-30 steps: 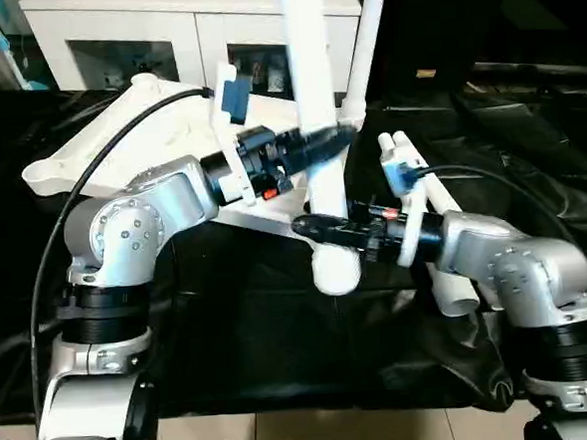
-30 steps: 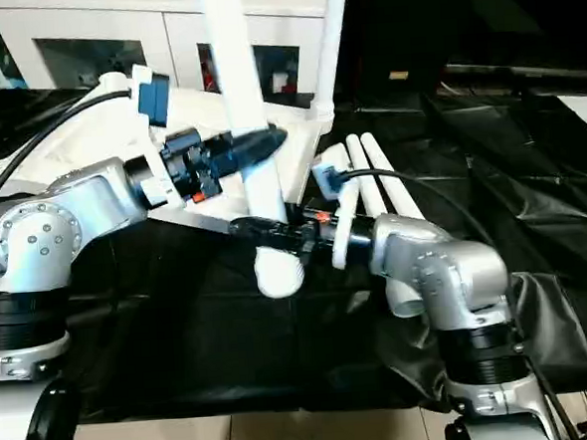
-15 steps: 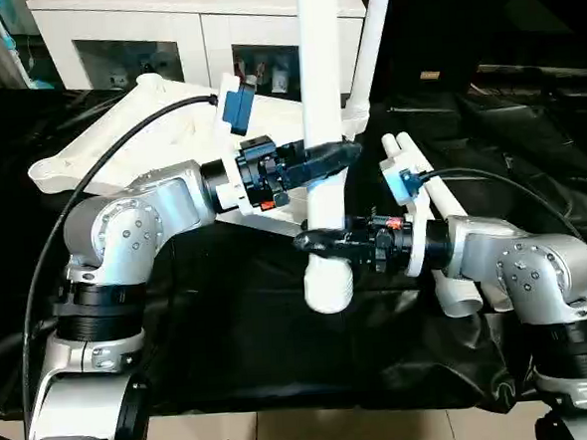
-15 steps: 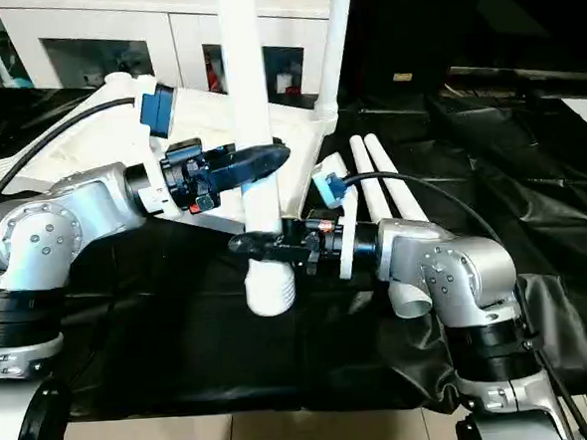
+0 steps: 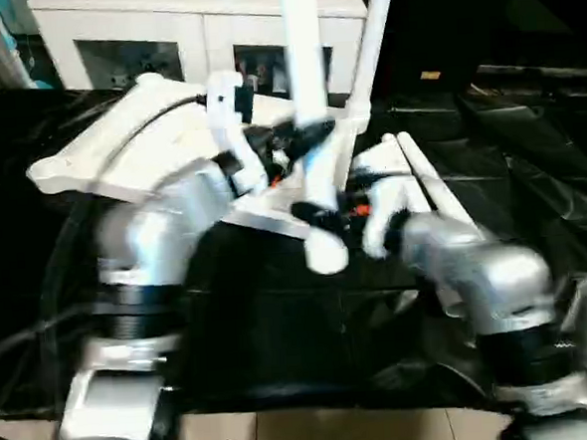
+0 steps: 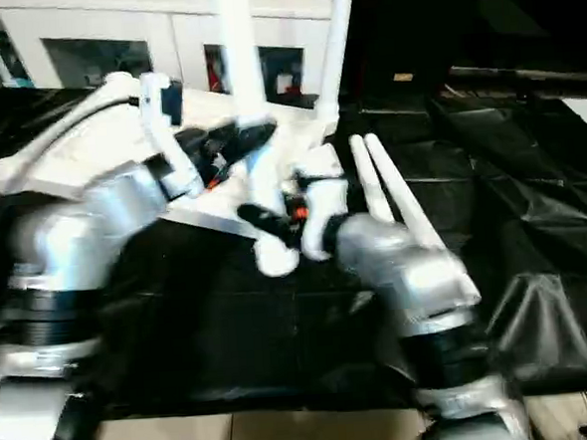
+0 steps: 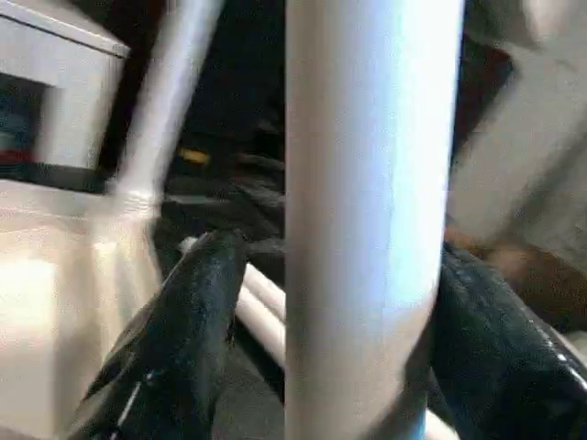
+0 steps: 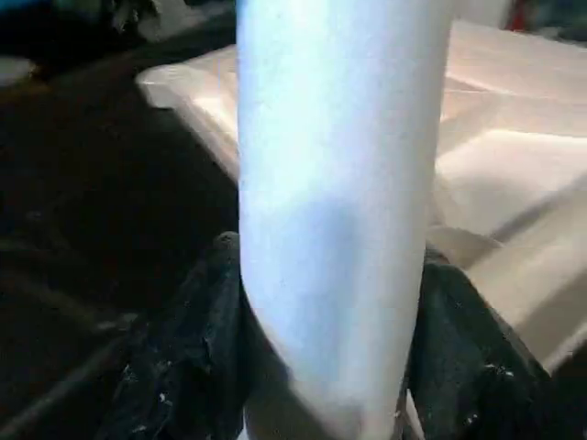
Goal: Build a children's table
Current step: Pick table leg
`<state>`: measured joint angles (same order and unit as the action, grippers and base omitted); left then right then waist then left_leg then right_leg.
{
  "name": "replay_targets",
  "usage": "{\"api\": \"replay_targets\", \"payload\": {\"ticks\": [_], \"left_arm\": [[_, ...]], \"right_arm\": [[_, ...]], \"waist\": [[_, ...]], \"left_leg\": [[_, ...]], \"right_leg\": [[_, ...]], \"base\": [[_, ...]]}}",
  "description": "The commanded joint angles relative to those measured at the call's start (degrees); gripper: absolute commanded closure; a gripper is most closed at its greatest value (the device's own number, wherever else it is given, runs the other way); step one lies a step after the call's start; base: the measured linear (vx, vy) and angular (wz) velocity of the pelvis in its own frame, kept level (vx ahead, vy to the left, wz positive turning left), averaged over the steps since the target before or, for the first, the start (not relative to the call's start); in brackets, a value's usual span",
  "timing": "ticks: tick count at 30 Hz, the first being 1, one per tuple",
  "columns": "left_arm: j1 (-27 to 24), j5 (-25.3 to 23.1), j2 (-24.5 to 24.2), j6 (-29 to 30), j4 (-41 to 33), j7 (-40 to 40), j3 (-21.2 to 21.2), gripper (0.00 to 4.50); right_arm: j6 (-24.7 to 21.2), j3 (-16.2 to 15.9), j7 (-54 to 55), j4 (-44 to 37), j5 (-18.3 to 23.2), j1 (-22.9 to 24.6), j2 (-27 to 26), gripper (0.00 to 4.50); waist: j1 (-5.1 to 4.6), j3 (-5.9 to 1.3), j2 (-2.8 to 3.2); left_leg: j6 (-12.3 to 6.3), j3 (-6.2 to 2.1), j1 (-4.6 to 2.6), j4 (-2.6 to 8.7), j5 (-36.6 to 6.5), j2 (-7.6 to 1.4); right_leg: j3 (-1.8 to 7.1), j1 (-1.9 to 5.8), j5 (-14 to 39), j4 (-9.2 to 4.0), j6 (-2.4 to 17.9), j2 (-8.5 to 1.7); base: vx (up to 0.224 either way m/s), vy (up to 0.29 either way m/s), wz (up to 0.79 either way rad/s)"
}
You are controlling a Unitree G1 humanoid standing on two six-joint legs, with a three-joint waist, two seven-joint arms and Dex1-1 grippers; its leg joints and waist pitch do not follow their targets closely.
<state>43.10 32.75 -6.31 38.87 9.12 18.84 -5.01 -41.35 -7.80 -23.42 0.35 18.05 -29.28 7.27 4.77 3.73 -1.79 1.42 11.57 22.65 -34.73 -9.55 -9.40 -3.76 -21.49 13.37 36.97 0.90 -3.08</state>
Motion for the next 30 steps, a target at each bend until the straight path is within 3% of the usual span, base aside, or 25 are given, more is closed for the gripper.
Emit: {"api": "replay_targets", "payload": {"ticks": [1, 3, 10, 16, 19, 22, 24, 26, 27, 30], "left_arm": [[0.7, -1.2, 0.7, -1.5, 0.9, -3.6, -2.0, 1.46], [0.5, -0.9, 1.5, -1.4, 0.7, -4.1, -2.3, 1.82], [-0.8, -1.4, 3.2, 0.2, -0.7, -7.8, -3.2, 2.3], [-1.1, -0.4, 3.9, -0.2, -1.2, -7.7, -3.3, 2.64], [-0.3, 1.4, 2.6, 0.2, -1.2, -3.6, -2.9, 2.74], [0.5, 3.2, 0.1, 2.3, -1.2, 1.9, -2.0, 2.74], [1.3, 5.5, -3.2, 5.6, -1.6, 8.7, -0.7, 2.74], [1.5, 6.0, -3.8, 6.3, -1.6, 10.2, -0.4, 2.74], [2.3, 7.6, -5.3, 8.1, -1.7, 13.5, -0.5, 2.74], [3.7, 10.1, -6.3, 10.1, -1.6, 16.5, -1.5, 2.74]], "right_arm": [[2.5, -1.2, 2.5, 0.1, -2.3, -1.1, -0.4, 2.64], [3.1, -2.0, 3.7, 0.5, -3.4, -1.2, -1.4, 2.64], [5.4, -2.0, 6.5, 2.7, -5.9, -2.3, -3.4, 2.64], [8.4, -2.3, 7.6, 3.8, -7.4, -2.9, -3.7, 2.64], [7.4, 0.8, 3.1, 2.0, -1.4, -3.0, -5.0, 1.94], [3.5, 2.9, -0.8, 0.9, 2.7, -3.7, -3.8, 1.81], [-2.8, 4.9, -7.4, 0.5, 7.9, -4.9, -0.2, 1.67], [-3.9, 5.0, -9.1, 0.4, 8.7, -5.1, 0.9, 1.59], [-7.8, 5.2, -13.8, 0.6, 11.4, -5.4, 4.3, 1.54], [-11.6, 5.6, -18.6, 1.2, 14.4, -5.6, 7.5, 1.54]], "waist": [[-0.15, -4.53, 0.01], [-0.14, -4.42, -0.14], [-0.19, -4.15, 0.01], [-0.19, -4.28, 0.05], [-0.16, -4.27, 0.02], [-0.13, -4.27, 0.02], [-0.04, -4.23, 0.12], [0.07, -4.1, 0.15], [0.09, -4.18, 0.0], [0.29, -4.27, -0.17]], "left_leg": [[1.35, -2.26, -1.62, 3.5, -4.5, -4.19], [0.93, -2.27, -1.66, 3.57, -4.6, -4.26], [1.87, -2.3, -1.9, 3.82, -6.8, -4.45], [1.71, -2.28, -1.79, 3.7, -6.0, -4.33], [0.8, -2.26, -1.86, 3.7, -6.4, -4.33], [0.61, -2.24, -1.93, 3.73, -6.2, -4.34], [0.5, -2.19, -2.05, 3.74, -5.9, -4.31], [0.59, -2.12, -2.0, 3.74, -6.2, -4.3], [0.78, -2.12, -1.94, 3.7, -6.1, -4.18], [0.46, -2.1, -1.78, 3.54, -5.4, -4.19]], "right_leg": [[3.78, 2.59, -1.4, -4.26, 10.5, -5.96], [3.74, 2.51, -0.9, -4.27, 10.5, -5.98], [3.79, 2.18, 2.4, -4.55, 9.7, -5.93], [3.82, 2.2, 0.4, -4.4, 9.1, -5.94], [3.82, 2.22, 0.2, -4.36, 9.4, -5.94], [3.75, 2.17, 0.2, -4.26, 9.4, -5.81], [3.73, 2.07, 0.5, -4.2, 9.3, -5.68], [3.75, 2.07, 1.3, -4.33, 9.4, -5.68], [3.68, 2.29, 1.4, -4.33, 9.6, -5.68], [3.67, 2.53, 0.7, -4.2, 10.4, -5.9]], "base": [[0.0, 0.0, 0.0], [0.0, 0.0, 0.0], [0.0, 0.0, 0.0], [0.0, 0.0, 0.0], [0.0, 0.0, 0.0], [0.0, 0.0, 0.0], [0.0, 0.0, 0.0], [0.0, 0.0, 0.0], [0.0, 0.0, 0.0], [0.0, 0.0, 0.0]]}}
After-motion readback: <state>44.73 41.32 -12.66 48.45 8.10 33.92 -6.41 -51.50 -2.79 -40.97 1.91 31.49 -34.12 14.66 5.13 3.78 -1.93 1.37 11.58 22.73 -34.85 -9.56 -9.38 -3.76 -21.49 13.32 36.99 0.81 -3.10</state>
